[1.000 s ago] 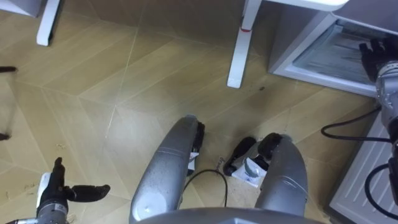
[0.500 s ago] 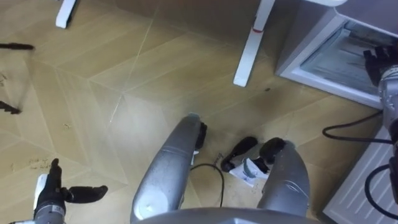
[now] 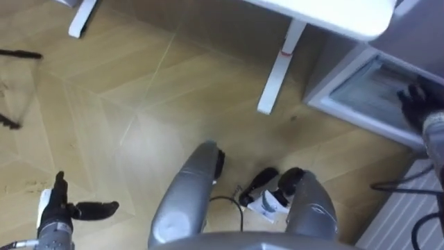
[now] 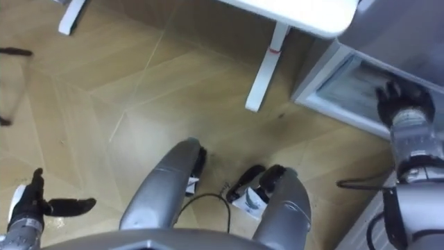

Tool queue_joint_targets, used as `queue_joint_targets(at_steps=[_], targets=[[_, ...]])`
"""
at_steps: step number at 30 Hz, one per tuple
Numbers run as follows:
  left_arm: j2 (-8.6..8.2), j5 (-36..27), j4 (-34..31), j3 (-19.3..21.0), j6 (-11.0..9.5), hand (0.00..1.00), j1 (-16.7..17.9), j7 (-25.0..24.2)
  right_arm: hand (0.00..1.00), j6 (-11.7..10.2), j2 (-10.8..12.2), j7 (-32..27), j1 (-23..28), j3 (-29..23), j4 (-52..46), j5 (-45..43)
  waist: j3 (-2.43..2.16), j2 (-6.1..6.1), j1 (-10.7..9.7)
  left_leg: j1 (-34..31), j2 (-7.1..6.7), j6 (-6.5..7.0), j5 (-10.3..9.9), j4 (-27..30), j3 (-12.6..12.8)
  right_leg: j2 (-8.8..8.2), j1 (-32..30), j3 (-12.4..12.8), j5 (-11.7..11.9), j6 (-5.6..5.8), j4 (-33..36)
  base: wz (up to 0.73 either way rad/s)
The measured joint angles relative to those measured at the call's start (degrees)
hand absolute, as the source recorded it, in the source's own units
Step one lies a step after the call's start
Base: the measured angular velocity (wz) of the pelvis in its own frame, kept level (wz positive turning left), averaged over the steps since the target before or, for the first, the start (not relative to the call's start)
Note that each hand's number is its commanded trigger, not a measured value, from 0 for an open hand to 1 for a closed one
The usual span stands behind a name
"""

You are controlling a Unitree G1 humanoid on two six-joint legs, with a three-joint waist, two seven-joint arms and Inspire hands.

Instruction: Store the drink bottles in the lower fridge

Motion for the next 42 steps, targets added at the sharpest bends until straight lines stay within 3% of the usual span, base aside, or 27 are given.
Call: queue_joint_targets(at_steps=[1, 3, 5, 8, 11, 13, 15, 17, 19, 21, 25, 27, 30, 32, 33, 35, 42], targets=[[-1.13, 0.36, 0.65, 1.15, 0.23, 0.0, -0.04, 0.01, 0.0, 0.11, 0.59, 1.11, 1.99, -0.02, 0.78, -2.33, -0.12, -0.2, -0.37, 2.59, 0.01, 0.28, 0.12, -2.14, 0.22, 0.55, 2.29, 0.12, 1.14, -0.72, -2.19, -0.14], [-2.47, 0.48, 1.41, 2.12, 0.16, 0.0, 0.07, 0.14, 0.0, 0.25, 1.67, 3.15, 5.5, 0.0, 1.8, -3.79, -0.5, -0.5, -0.82, 6.9, 0.28, 0.69, 0.7, -6.26, 0.54, 1.95, 6.04, 0.28, 2.47, 0.22, -6.64, -0.18], [-4.54, 1.12, 2.94, 4.74, 0.1, 0.0, 0.05, 0.53, 0.0, 0.57, 3.35, 3.99, 10.53, 0.02, 2.47, -8.7, -1.22, -1.47, -1.9, 13.24, 0.33, 1.19, 1.62, -12.17, 1.73, 3.08, 11.14, 1.03, 3.77, 1.65, -11.7, -0.22], [-5.55, 0.9, 4.18, 5.7, 0.09, 0.0, 0.11, 0.46, 0.0, 1.15, 5.35, 4.7, 15.35, 0.21, 2.96, -14.62, -1.9, -1.75, -3.57, 20.87, 1.06, 1.58, 2.1, -17.99, 3.27, 5.02, 17.97, 1.65, 5.26, 3.13, -17.93, -0.24], [-6.48, 0.97, 4.69, 6.32, -0.36, 0.0, 0.1, 0.46, 0.0, 1.82, 6.86, 6.35, 20.06, 0.76, 3.19, -22.55, -2.23, -2.43, -5.89, 28.42, 1.0, 2.04, 3.11, -24.31, 4.24, 6.1, 24.34, 2.15, 6.42, 4.61, -23.37, -0.16], [-6.64, 1.08, 5.01, 6.38, -0.65, 0.0, 0.11, 0.49, 0.0, 1.9, 8.13, 6.18, 22.28, 0.72, 3.39, -25.22, -2.54, -3.12, -6.19, 32.21, 1.02, 2.14, 3.69, -27.84, 5.24, 6.8, 27.07, 2.91, 6.91, 5.2, -25.95, -0.22], [-7.27, 2.21, 5.48, 6.98, -0.86, 0.0, 0.1, 1.06, 0.0, 1.92, 9.75, 5.5, 24.02, 0.61, 3.3, -28.35, -2.3, -3.42, -7.14, 35.29, 1.04, 2.18, 4.24, -30.67, 5.58, 7.41, 29.62, 3.12, 7.43, 5.69, -28.11, -0.14], [-8.84, 2.27, 6.55, 7.31, -0.88, 0.0, 0.1, 1.47, 0.0, 1.99, 11.33, 5.48, 26.41, 0.52, 1.42, -32.2, -2.36, -3.73, -7.84, 38.81, 1.18, 2.26, 4.99, -34.01, 6.31, 8.68, 32.23, 4.03, 8.42, 6.2, -30.94, -0.19], [-10.13, 2.77, 6.99, 8.15, -0.88, 0.0, 0.33, 1.47, 0.0, 1.98, 12.27, 5.25, 27.2, -0.04, 0.36, -34.89, -2.15, -3.45, -8.09, 40.8, 1.55, 2.29, 5.35, -35.86, 6.89, 9.6, 33.84, 4.71, 9.5, 6.32, -33.26, -0.28], [-10.41, 3.21, 7.5, 8.54, -0.91, 0.0, 0.33, 1.47, 0.0, 1.97, 12.96, 4.82, 27.52, -1.22, -0.48, -37.12, -2.09, -3.45, -8.93, 42.48, 1.71, 2.34, 5.59, -37.42, 7.05, 10.09, 35.2, 5.11, 10.07, 6.52, -35.04, -0.14], [-10.57, 5.98, 8.75, 11.29, -1.83, 0.0, 0.8, 1.62, 0.0, 1.6, 12.7, 2.96, 27.06, -6.64, -2.89, -44.19, -2.21, -4.05, -10.01, 45.65, 2.08, 2.29, 5.71, -39.48, 8.19, 11.5, 37.92, 7.16, 11.01, 6.87, -37.9, -0.21], [-10.63, 5.89, 7.71, 12.72, -2.13, 0.0, 1.83, 1.73, 0.0, 1.66, 11.75, 1.39, 27.22, -9.29, -7.16, -47.73, -2.04, -4.04, -11.33, 46.49, 2.04, 2.29, 5.71, -39.83, 8.44, 11.65, 38.59, 7.87, 11.11, 7.03, -38.2, -0.09], [-10.47, 5.72, 6.67, 13.32, -2.76, 0.0, 2.04, 3.52, 0.0, 1.24, 9.5, -2.09, 26.78, -12.27, -14.39, -52.68, -2.33, -4.65, -13.12, 47.34, 2.02, 2.36, 5.76, -40.41, 8.92, 11.74, 38.77, 8.51, 11.42, 7.1, -38.44, -0.14], [-10.54, 6.91, 7.4, 15.74, -3.0, 0.0, 1.17, 4.11, 0.0, 1.25, 8.4, -5.05, 26.02, -15.86, -20.0, -59.55, -1.9, -5.89, -13.68, 49.08, 2.03, 2.46, 6.11, -41.47, 10.29, 11.94, 39.34, 10.05, 11.42, 7.11, -38.2, -0.24], [-10.55, 7.15, 7.38, 16.53, -3.14, 0.0, 1.16, 4.25, 0.0, 1.28, 8.05, -5.75, 26.03, -16.42, -22.06, -61.61, -1.87, -5.93, -13.7, 49.27, 2.07, 2.45, 6.12, -41.46, 10.74, 12.01, 39.3, 10.58, 11.42, 7.11, -38.1, -0.35], [-10.35, 7.17, 7.37, 18.68, -3.35, 0.0, 1.19, 5.17, 0.0, 0.84, 7.65, -8.47, 26.63, -19.83, -31.41, -68.7, -2.05, -6.21, -14.87, 49.41, 2.19, 2.43, 6.13, -41.37, 11.71, 12.18, 39.14, 11.35, 11.56, 6.94, -38.12, -0.21], [-10.39, 8.95, 7.27, 20.78, -3.0, 0.0, 1.1, 5.32, 0.0, -0.44, 6.62, -15.75, 28.14, -26.67, -43.13, -73.92, -2.59, -7.5, -16.73, 48.94, 2.49, 2.43, 6.13, -41.44, 12.05, 12.79, 38.74, 12.67, 12.83, 6.94, -39.11, -0.06]])
